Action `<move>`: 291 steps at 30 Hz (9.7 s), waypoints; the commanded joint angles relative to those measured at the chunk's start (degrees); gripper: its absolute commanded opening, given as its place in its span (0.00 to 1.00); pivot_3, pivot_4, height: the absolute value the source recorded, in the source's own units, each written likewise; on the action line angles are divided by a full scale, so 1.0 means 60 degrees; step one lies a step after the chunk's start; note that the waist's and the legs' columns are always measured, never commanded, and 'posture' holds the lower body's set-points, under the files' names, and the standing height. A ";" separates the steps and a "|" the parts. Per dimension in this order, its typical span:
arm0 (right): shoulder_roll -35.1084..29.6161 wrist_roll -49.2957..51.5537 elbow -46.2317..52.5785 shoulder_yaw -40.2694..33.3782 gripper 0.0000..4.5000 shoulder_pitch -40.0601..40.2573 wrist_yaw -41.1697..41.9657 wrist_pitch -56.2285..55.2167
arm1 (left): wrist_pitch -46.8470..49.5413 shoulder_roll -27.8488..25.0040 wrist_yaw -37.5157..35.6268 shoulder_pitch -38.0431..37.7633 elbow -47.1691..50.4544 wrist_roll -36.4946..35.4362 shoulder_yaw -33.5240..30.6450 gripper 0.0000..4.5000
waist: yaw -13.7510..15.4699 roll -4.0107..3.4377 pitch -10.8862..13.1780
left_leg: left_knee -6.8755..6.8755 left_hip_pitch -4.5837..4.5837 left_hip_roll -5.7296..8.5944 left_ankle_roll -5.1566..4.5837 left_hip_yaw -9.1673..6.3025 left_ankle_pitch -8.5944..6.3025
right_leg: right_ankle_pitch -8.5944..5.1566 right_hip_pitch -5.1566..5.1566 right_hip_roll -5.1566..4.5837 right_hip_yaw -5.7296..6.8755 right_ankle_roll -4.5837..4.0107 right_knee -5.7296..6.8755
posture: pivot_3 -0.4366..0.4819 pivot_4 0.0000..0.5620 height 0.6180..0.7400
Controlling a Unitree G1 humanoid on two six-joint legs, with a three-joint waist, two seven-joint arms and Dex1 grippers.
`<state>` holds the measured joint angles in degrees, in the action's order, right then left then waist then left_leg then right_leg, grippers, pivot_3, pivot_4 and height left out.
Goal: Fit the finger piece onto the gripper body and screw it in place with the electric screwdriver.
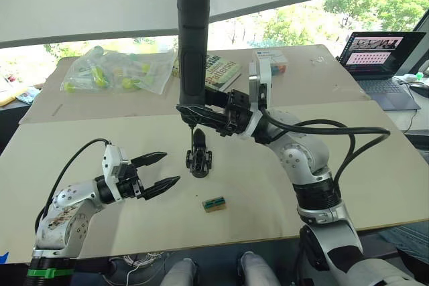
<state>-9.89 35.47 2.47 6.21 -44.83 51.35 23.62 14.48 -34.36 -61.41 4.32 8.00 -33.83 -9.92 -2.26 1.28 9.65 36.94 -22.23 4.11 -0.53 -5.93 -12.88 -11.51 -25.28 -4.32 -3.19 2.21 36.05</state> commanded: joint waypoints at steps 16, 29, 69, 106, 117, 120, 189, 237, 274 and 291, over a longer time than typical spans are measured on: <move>0.0582 -0.0573 -0.0353 0.0018 0.43 -0.0367 0.0562 -0.0791 | 0.0746 0.0064 0.1038 0.0272 0.1343 -0.0115 0.0162 1.00 | -0.0036 0.0000 0.0000 | 0.0000 0.0004 0.0000 0.0005 0.0000 -0.0003 | 0.0000 -0.0001 0.0001 0.0005 -0.0001 0.0006 | 0.48 0.27 1.00; 0.0625 -0.0820 -0.0533 0.0028 0.43 -0.0333 0.0701 -0.0800 | 0.1205 -0.0054 0.1354 0.0432 0.1388 0.0096 0.0273 1.00 | -0.0046 0.0000 0.0000 | 0.0000 0.0004 0.0000 0.0007 0.0000 -0.0004 | 0.0001 -0.0003 0.0002 0.0010 -0.0001 0.0007 | 0.48 0.27 1.00; 0.0642 -0.1128 -0.0530 0.0140 0.43 0.0004 0.0794 -0.0985 | -0.1533 0.0278 -0.0185 -0.0279 -0.0937 0.0767 0.0342 1.00 | -0.0045 -0.0001 -0.0001 | 0.0000 0.0005 -0.0001 0.0009 0.0000 -0.0004 | 0.0004 -0.0008 -0.0006 0.0029 -0.0007 0.0010 | 0.48 0.27 1.00; 0.0543 -0.1281 -0.0978 0.0253 0.43 0.0041 0.0941 -0.1251 | -0.1572 0.0575 0.0109 0.0149 -0.1250 0.1189 0.0738 1.00 | -0.0038 -0.0001 -0.0002 | 0.0003 0.0011 -0.0002 0.0009 -0.0001 -0.0005 | 0.0010 -0.0002 -0.0014 0.0061 -0.0015 0.0011 | 0.48 0.27 1.00; 0.0539 -0.1354 -0.1051 0.0265 0.43 0.0055 0.0979 -0.1343 | -0.2551 0.1029 0.0307 0.1383 -0.3469 0.2356 0.1314 1.00 | -0.0031 0.0000 -0.0004 | 0.0005 0.0017 -0.0004 0.0010 -0.0001 -0.0004 | 0.0016 -0.0001 -0.0020 0.0098 -0.0026 0.0015 | 0.48 0.27 1.00; 0.0528 -0.1363 -0.1025 0.0281 0.43 0.0063 0.0979 -0.1339 | -0.2880 0.1225 0.0258 0.1723 -0.4110 0.2581 0.1453 1.00 | -0.0028 0.0002 -0.0005 | 0.0007 0.0017 -0.0002 0.0011 -0.0002 -0.0004 | 0.0017 0.0000 -0.0023 0.0104 -0.0027 0.0015 | 0.48 0.27 1.00; 0.0535 -0.1387 -0.0641 0.0419 0.43 0.0396 0.0783 -0.1189 | -0.2542 0.1927 0.0165 0.3013 -0.4643 0.3396 0.2509 0.73 | -0.0028 0.0000 -0.0018 | 0.0018 0.0030 -0.0001 0.0011 -0.0002 -0.0003 | 0.0017 0.0015 -0.0022 0.0106 -0.0027 0.0026 | 0.48 0.27 1.00; -0.0093 -0.2459 -0.1560 0.1683 0.43 0.0903 0.0106 -0.0320 | -0.2766 0.1908 0.0147 0.2805 -0.4755 0.3526 0.2405 0.52 | -0.0036 -0.0005 -0.0083 | 0.0007 0.0141 -0.0006 0.0027 -0.0002 -0.0018 | 0.0015 0.0107 -0.0018 0.0115 -0.0024 0.0017 | 0.48 0.27 1.00; 0.0146 -0.0050 -0.0336 -0.0638 0.43 -0.0405 0.1871 -0.1597 | -0.2777 0.2004 0.0838 0.2759 -0.5344 0.3910 0.2552 0.52 | -0.0025 -0.0005 -0.0073 | 0.0005 0.0171 -0.0011 0.0025 -0.0003 -0.0031 | 0.0009 0.0145 -0.0017 0.0125 -0.0020 0.0002 | 0.48 0.27 1.00; -0.0790 0.1620 0.0902 -0.1438 0.43 -0.0303 0.1938 -0.0502 | -0.2616 0.1752 0.0905 0.2424 -0.4929 0.3609 0.2157 0.98 | -0.0063 -0.0007 -0.0072 | 0.0003 0.0170 -0.0020 0.0025 -0.0003 -0.0031 | 0.0008 0.0141 -0.0014 0.0125 -0.0020 0.0001 | 0.48 0.27 1.00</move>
<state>-14.33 42.55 5.15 0.18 -45.39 63.59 20.51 -2.24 -22.49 -56.65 20.38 -20.94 -11.86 4.34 -2.64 1.24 9.22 36.94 -21.20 3.97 -0.37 -5.94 -13.07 -11.46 -24.43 -4.39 -2.45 2.09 36.05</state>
